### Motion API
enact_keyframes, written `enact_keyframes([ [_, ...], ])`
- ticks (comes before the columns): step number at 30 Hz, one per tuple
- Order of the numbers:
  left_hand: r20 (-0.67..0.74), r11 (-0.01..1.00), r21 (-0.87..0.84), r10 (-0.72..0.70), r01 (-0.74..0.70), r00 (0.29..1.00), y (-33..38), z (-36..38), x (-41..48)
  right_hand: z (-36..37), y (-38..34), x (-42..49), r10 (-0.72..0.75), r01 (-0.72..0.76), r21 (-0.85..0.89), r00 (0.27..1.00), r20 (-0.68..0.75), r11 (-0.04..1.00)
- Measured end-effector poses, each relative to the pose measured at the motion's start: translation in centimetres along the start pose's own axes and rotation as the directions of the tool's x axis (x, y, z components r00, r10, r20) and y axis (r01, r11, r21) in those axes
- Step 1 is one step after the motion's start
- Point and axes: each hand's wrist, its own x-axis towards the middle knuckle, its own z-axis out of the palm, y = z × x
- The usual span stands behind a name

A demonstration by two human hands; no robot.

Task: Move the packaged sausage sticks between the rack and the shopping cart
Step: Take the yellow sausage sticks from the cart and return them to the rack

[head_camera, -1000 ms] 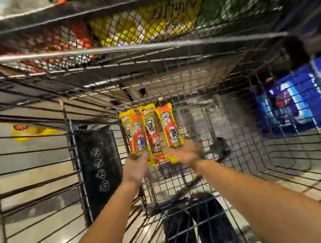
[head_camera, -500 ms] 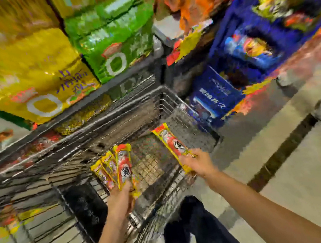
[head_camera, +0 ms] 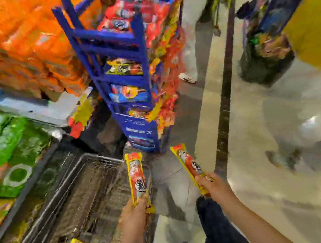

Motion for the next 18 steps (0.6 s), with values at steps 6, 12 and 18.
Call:
enact_keyframes([
  [6,0.178,0.978,0.190,0.050,-0.084,0.983,5.9,9.7,1.2,-7.9,-1.4,2.7,0.029,0.006,0.250,0.990,-0.135,0.968],
  [12,0.293,0.944,0.305,0.035,-0.128,0.955,12.7,21.5,2.9,-16.3,-4.0,8.9,0.095,-0.014,0.359,0.973,-0.210,0.933],
  [18,0.330,0.961,0.240,0.051,-0.136,0.943,20.3,31.6,4.7,-24.0,-10.0,17.3,0.044,0.027,0.310,0.975,-0.219,0.950],
])
